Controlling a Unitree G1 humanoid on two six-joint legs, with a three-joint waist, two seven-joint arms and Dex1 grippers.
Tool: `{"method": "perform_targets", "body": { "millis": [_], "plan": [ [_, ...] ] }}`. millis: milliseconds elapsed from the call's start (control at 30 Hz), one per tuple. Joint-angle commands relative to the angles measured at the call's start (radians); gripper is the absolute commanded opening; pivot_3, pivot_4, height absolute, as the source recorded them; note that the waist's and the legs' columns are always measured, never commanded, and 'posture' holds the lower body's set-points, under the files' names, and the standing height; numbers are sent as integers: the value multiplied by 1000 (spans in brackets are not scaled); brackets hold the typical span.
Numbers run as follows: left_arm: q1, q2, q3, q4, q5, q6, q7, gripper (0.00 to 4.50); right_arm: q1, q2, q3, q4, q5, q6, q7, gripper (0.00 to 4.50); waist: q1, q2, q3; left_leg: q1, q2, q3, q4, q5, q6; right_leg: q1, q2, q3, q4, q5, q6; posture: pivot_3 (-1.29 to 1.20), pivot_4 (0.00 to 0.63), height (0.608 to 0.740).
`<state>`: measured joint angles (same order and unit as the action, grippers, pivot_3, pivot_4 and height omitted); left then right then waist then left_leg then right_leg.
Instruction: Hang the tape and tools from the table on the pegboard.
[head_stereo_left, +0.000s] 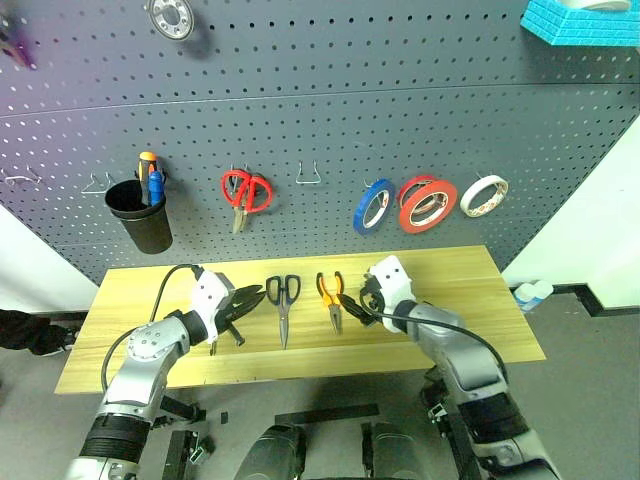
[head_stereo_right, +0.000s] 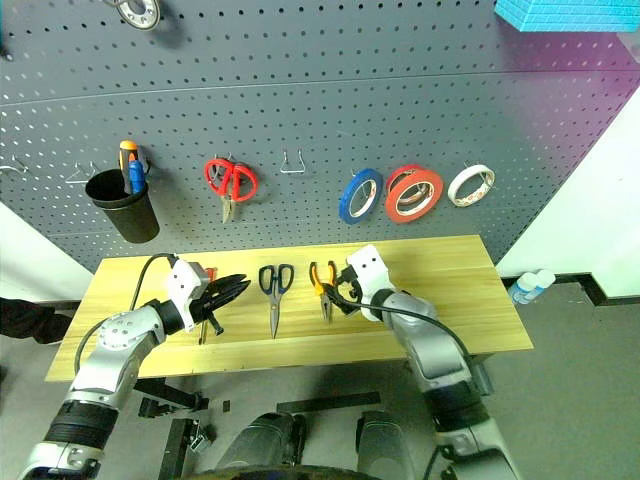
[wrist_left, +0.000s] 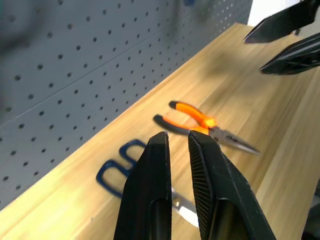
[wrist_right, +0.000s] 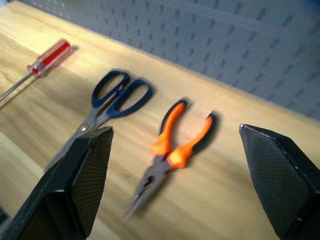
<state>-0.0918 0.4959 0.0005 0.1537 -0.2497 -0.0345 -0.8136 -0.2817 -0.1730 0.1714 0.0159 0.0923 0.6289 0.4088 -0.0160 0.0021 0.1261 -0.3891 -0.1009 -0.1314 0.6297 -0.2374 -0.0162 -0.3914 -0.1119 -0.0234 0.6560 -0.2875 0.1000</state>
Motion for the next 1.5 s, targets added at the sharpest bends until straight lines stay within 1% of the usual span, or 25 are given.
{"method": "perform_targets", "body": {
  "millis": [33,200,333,500,600,767,1067,1500],
  "plan": [
    [4,28,38,-6,-7,-39,-22,642,-64,58,-10,62,1,71,-63,4206,-1,0,1,0,0,0,0,0,0,-1,0,0,0,0,0,-49,152,740],
    [1,40,39,53,4,-66,-50,642,-99,116,11,149,-25,106,-124,4206,-3,2,8,0,0,0,-1,0,0,-3,-1,0,0,0,0,-45,175,740],
    [-2,47,30,74,0,-67,-81,642,-110,154,23,210,-69,85,-204,4206,-5,3,20,0,0,0,-1,0,0,-3,-1,0,0,0,0,-46,192,740],
    [25,64,33,25,-22,-42,-129,642,-108,207,-18,248,-59,75,-259,4206,-11,2,41,-2,1,0,-1,0,0,-5,-1,0,0,0,0,-55,234,740],
    [52,80,42,-7,-28,-29,-144,642,-108,232,-29,251,-54,71,-273,4206,-27,2,58,-2,1,0,-2,0,0,-5,-2,0,0,0,0,-53,247,740],
    [90,104,59,-55,-38,-1,-148,642,-132,265,-38,286,-53,42,-278,4206,-32,0,80,-3,2,0,-3,0,0,-8,-1,0,0,0,-1,-37,265,740],
    [122,128,78,-103,-51,39,-144,642,-236,300,-63,445,-59,-71,-281,4206,-30,0,92,-5,3,1,-8,0,0,-12,-1,0,-1,0,-1,-38,269,740],
    [102,127,85,-103,-52,48,-141,642,-466,334,-135,890,-75,-295,-388,4206,-32,-1,95,-5,3,1,-14,2,-2,-14,-1,0,-3,0,-1,-13,242,740]
  ]
}}
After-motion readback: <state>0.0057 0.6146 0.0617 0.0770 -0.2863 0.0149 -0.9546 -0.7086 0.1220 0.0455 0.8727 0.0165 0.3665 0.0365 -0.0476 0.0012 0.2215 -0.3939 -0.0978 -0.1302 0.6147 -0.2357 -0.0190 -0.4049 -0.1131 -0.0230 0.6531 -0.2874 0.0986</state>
